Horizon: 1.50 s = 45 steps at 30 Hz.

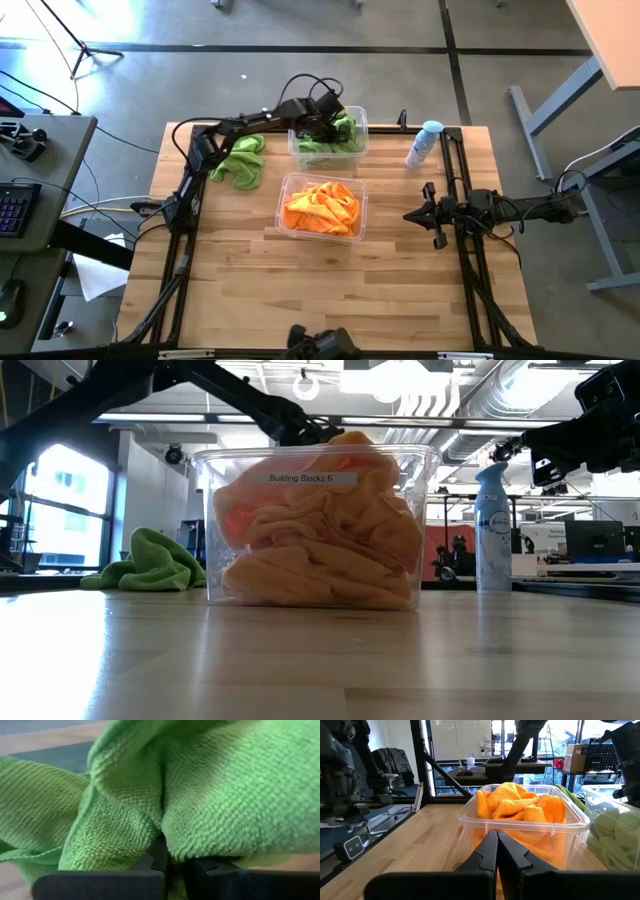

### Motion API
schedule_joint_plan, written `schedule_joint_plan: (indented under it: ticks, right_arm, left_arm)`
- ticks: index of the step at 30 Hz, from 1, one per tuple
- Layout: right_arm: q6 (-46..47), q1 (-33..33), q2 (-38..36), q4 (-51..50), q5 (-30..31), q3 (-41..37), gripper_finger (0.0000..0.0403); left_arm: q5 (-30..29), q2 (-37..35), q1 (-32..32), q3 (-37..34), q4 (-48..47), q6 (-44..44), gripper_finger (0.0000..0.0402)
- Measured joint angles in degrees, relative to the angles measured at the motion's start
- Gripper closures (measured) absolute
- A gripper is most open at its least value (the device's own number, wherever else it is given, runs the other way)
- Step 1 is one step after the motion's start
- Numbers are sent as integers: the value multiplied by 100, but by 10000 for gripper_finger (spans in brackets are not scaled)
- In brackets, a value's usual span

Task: Sort microfiber towel by color & place in baskets
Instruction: Put the green microfiber towel into the top transparent bin

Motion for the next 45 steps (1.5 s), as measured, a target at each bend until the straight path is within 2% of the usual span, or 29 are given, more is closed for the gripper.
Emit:
schedule_joint_plan:
  ticks: [10, 14, 25, 30, 36, 40, 45]
  right_arm:
    - [1, -1, 0, 1, 0, 0, 403]
    - [1, -1, 0, 1, 0, 0, 403]
    - [1, -1, 0, 1, -2, 0, 403]
    - [1, -1, 0, 1, -2, 0, 402]
    - [0, -1, 0, 1, -2, 0, 402]
    - [1, -1, 0, 1, -2, 0, 402]
    - [1, -1, 0, 1, -2, 0, 402]
  left_arm:
    - [382, -78, -54, -4, 206, 323, 304]
    - [485, -315, -72, -4, 71, 401, 293]
    - [-600, -1379, -252, -4, -559, 1027, 296]
    - [-1215, -1854, -315, -4, -1330, 1616, 296]
    - [-1237, -2230, -85, -23, -2539, 1925, 296]
    - [-1220, -2664, 160, -637, -2632, 1918, 296]
    - [-1217, -3698, 495, -2053, -2016, 1527, 296]
